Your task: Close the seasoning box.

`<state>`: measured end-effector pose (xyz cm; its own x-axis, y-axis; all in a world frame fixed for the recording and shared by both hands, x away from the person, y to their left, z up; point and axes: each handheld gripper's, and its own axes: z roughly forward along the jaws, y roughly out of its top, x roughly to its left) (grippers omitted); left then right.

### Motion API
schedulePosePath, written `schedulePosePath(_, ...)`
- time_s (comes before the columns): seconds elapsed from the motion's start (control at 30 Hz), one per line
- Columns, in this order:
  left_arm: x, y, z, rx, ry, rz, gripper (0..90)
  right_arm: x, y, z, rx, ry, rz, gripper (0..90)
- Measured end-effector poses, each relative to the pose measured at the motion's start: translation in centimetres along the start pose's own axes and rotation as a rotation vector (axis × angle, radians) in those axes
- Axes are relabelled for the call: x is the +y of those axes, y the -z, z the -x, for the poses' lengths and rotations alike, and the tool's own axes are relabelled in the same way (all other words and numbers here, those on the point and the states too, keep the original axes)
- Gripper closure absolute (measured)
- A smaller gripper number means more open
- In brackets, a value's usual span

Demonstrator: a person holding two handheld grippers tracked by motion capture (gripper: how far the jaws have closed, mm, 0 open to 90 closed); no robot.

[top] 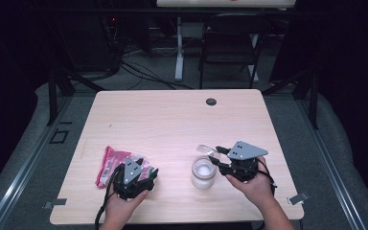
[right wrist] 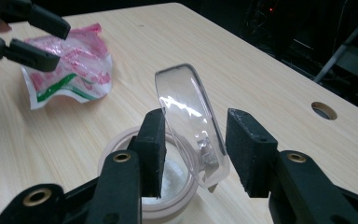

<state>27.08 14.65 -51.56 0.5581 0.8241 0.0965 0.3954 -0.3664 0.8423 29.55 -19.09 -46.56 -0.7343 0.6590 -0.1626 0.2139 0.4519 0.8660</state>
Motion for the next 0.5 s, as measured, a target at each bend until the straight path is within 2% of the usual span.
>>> schedulePosePath(0.5, -0.2, 0.0, -0.2, 0.003, 0.003, -0.005, 36.1, -0.9, -0.3, -1.4, -0.022, 0.083, 0.0, 54.3)
